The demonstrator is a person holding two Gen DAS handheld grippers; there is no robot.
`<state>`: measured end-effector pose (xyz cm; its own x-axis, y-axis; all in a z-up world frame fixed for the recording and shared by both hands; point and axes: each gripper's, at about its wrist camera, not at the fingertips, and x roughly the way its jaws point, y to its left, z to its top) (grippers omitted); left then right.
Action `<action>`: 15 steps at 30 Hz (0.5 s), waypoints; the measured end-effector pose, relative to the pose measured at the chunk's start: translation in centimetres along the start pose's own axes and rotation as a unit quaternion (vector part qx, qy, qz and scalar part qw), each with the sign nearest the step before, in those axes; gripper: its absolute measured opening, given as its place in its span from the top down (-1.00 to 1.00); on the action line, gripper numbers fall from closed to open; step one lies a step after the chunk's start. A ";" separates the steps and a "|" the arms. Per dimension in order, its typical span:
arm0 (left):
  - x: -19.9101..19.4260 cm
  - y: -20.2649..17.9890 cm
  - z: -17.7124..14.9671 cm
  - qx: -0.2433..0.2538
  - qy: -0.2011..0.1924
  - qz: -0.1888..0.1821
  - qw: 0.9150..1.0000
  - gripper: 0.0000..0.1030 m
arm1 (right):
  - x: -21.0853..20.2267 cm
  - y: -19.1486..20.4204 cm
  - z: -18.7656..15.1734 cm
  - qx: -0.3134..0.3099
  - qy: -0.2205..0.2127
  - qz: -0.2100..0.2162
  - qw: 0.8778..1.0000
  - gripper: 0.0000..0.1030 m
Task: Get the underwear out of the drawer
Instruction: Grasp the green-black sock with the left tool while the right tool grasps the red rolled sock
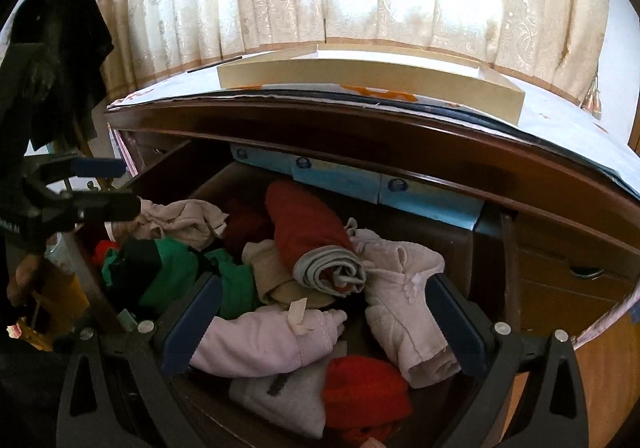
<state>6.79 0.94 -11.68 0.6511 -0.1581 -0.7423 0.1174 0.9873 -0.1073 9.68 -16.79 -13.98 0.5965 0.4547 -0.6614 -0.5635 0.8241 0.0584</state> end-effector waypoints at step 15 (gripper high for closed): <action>4.3 -1.6 -1.0 0.039 0.098 -0.030 0.994 -0.96 | -0.3 -1.7 0.0 0.012 0.010 -0.019 1.000 -0.99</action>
<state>8.60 -1.29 -15.37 0.4830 -0.2034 -0.8517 0.2141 0.9706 -0.1103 10.52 -18.33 -13.88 0.6056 0.4166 -0.6780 -0.5273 0.8482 0.0502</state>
